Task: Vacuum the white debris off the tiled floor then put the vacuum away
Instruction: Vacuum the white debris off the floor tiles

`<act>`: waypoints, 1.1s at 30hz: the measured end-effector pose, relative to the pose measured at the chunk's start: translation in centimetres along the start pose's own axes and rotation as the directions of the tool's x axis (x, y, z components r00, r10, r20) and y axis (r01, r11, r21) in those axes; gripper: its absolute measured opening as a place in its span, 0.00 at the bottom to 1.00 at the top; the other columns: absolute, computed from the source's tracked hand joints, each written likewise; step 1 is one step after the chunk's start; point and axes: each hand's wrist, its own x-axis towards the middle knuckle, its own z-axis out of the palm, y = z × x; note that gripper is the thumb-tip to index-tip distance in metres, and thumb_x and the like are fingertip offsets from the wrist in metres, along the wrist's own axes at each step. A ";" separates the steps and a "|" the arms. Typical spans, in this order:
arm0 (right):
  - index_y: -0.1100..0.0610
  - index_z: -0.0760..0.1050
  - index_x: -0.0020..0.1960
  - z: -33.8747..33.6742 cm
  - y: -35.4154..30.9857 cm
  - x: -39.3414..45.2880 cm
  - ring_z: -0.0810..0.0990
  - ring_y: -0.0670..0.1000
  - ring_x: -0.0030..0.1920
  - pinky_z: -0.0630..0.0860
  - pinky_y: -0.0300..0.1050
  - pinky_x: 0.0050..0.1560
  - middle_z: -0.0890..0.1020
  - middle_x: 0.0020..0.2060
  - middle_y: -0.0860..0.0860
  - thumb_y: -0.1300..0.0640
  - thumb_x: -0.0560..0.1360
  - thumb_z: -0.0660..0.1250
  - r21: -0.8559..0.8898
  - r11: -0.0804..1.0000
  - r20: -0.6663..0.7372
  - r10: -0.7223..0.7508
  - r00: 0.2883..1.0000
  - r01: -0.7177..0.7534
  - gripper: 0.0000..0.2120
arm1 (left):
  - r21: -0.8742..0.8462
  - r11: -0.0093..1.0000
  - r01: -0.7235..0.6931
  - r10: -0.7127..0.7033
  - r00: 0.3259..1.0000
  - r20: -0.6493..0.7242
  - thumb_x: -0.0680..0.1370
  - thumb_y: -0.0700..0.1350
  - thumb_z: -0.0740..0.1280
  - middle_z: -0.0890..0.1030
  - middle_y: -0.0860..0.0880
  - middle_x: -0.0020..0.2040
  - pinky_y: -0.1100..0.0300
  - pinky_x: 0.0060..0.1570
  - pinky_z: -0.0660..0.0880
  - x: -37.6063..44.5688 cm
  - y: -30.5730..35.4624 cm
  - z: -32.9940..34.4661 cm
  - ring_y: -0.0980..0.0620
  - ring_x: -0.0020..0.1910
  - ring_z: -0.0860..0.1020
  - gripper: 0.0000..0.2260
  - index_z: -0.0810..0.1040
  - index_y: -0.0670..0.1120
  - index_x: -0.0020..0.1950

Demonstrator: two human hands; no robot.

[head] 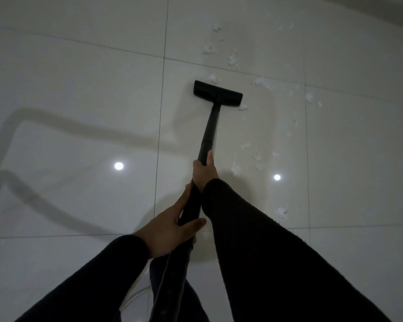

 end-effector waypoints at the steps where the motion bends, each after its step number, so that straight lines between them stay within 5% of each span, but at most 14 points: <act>1: 0.38 0.43 0.77 -0.2 -0.4 0.2 0.78 0.56 0.48 0.78 0.54 0.54 0.76 0.60 0.58 0.50 0.80 0.55 -0.008 1.000 0.003 -0.007 1.000 0.007 0.31 | -0.003 1.000 0.005 -0.005 1.000 -0.005 0.78 0.50 0.62 0.77 0.56 0.42 0.62 0.38 0.79 0.2 0.3 -0.1 0.58 0.32 0.81 0.36 0.39 0.66 0.73; 6: 0.39 0.43 0.77 -0.1 -2.1 0.2 0.76 0.55 0.47 0.77 0.53 0.55 0.76 0.61 0.58 0.50 0.81 0.55 -0.021 1.000 0.020 -0.019 1.000 0.020 0.30 | -0.011 0.999 0.034 -0.034 0.999 -0.030 0.78 0.51 0.63 0.77 0.56 0.40 0.62 0.38 0.78 0.5 1.2 -0.7 0.57 0.34 0.81 0.37 0.39 0.67 0.73; 11: 0.40 0.43 0.77 1.2 -1.7 -1.5 0.77 0.55 0.44 0.78 0.52 0.49 0.76 0.59 0.59 0.51 0.81 0.54 -0.024 1.000 0.037 -0.001 0.999 0.002 0.30 | 0.025 0.999 0.044 -0.044 0.999 0.004 0.77 0.53 0.64 0.77 0.53 0.51 0.61 0.41 0.79 -1.0 1.1 -1.3 0.56 0.37 0.82 0.37 0.37 0.68 0.72; 13: 0.38 0.42 0.77 2.1 -1.3 -2.4 0.80 0.59 0.48 0.79 0.56 0.54 0.77 0.60 0.59 0.50 0.80 0.54 -0.021 1.000 0.047 0.018 0.999 -0.017 0.31 | 0.028 0.997 0.065 -0.065 0.998 0.012 0.76 0.55 0.64 0.76 0.54 0.46 0.59 0.42 0.79 -2.1 0.6 -1.5 0.56 0.36 0.81 0.38 0.38 0.69 0.72; 15: 0.36 0.42 0.76 3.4 -0.7 -3.4 0.80 0.62 0.53 0.78 0.60 0.57 0.77 0.60 0.59 0.49 0.78 0.55 -0.031 0.998 0.053 0.048 0.997 -0.046 0.32 | 0.068 0.993 0.095 -0.095 0.995 -0.006 0.70 0.64 0.64 0.79 0.54 0.43 0.51 0.52 0.78 -3.4 0.0 -1.8 0.54 0.40 0.83 0.39 0.38 0.74 0.69; 18: 0.35 0.41 0.75 5.1 0.1 -4.6 0.80 0.63 0.54 0.77 0.60 0.57 0.77 0.60 0.60 0.47 0.77 0.54 -0.046 0.997 0.057 0.060 0.997 -0.057 0.32 | 0.164 0.981 0.108 -0.105 0.994 -0.029 0.64 0.72 0.61 0.80 0.56 0.57 0.38 0.63 0.69 -5.1 -1.5 -2.3 0.47 0.54 0.81 0.38 0.36 0.80 0.63; 21: 0.35 0.41 0.75 6.4 0.3 -5.4 0.80 0.62 0.53 0.77 0.60 0.58 0.77 0.60 0.59 0.48 0.77 0.54 -0.031 0.998 0.056 0.063 0.996 -0.061 0.33 | 0.164 0.983 0.086 -0.085 0.996 -0.010 0.65 0.72 0.60 0.76 0.58 0.64 0.45 0.62 0.72 -6.4 -2.0 -3.2 0.52 0.55 0.80 0.38 0.36 0.79 0.64; 27: 0.35 0.42 0.75 8.2 -0.6 -5.3 0.81 0.62 0.53 0.78 0.60 0.57 0.77 0.59 0.59 0.49 0.77 0.55 0.000 0.998 0.058 0.056 0.997 -0.056 0.33 | 0.083 0.995 0.046 -0.046 0.999 0.007 0.77 0.56 0.63 0.75 0.63 0.54 0.65 0.47 0.79 -7.0 -1.6 -5.4 0.59 0.45 0.82 0.35 0.37 0.69 0.69; 33: 0.35 0.43 0.76 7.6 -3.0 -2.4 0.79 0.58 0.45 0.79 0.60 0.55 0.76 0.52 0.57 0.50 0.79 0.56 0.070 0.997 0.032 0.042 0.999 -0.044 0.32 | 0.113 0.993 0.039 -0.042 0.999 0.017 0.77 0.55 0.62 0.73 0.59 0.55 0.73 0.38 0.75 -4.1 -0.6 -7.3 0.62 0.42 0.79 0.37 0.35 0.65 0.71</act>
